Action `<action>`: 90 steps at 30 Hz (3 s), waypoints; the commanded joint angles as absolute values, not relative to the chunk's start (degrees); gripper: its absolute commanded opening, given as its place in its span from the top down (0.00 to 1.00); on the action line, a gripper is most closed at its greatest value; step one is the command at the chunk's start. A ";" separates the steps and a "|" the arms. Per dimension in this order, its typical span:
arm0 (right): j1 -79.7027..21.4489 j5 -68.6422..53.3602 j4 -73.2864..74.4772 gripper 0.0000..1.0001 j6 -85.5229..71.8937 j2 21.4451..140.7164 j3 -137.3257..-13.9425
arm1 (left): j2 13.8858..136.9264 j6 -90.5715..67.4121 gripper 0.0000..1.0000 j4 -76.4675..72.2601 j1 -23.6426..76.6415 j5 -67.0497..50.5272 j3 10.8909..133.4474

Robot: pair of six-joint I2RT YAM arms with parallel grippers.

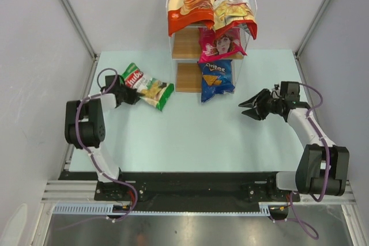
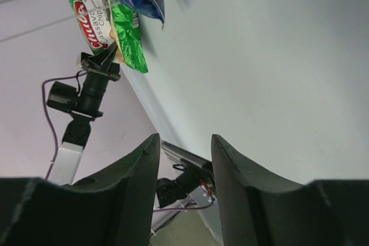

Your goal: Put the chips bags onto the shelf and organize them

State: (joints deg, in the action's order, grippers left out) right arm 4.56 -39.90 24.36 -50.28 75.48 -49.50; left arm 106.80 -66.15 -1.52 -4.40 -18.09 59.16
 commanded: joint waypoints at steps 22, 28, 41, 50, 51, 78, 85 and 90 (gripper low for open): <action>-17.05 -50.10 1.06 0.43 -55.55 97.20 -49.75 | 84.11 -65.92 1.00 10.81 19.86 -16.96 37.44; -19.07 -51.76 1.23 0.38 -55.28 101.59 -49.75 | 84.90 -68.20 1.00 9.67 20.39 -15.47 37.01; -23.37 -48.87 11.17 0.25 -53.07 94.23 -45.53 | 83.50 -80.94 1.00 1.14 23.28 -9.67 33.66; -33.20 -44.30 -1.90 0.18 -64.15 97.99 -45.44 | 81.49 -82.34 1.00 1.85 27.42 -11.69 33.32; -33.92 -43.25 -2.72 0.18 -65.47 98.35 -45.35 | 80.78 -82.61 1.00 1.41 27.51 -11.52 32.53; -42.71 -33.13 -36.48 0.37 -86.13 108.19 -38.85 | 72.86 -83.06 1.00 2.29 29.09 -16.00 20.92; -42.80 -37.17 -30.16 1.00 -79.04 103.55 -38.85 | 71.55 -78.41 0.88 9.10 27.70 -14.60 24.60; -40.97 -36.83 -10.96 1.00 -68.14 94.41 -39.64 | 62.88 -66.38 0.40 25.64 23.30 -7.14 32.24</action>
State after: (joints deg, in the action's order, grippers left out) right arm -42.19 -35.27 -24.95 -78.13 103.22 -38.59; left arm 70.50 -75.85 10.74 26.30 -12.25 25.67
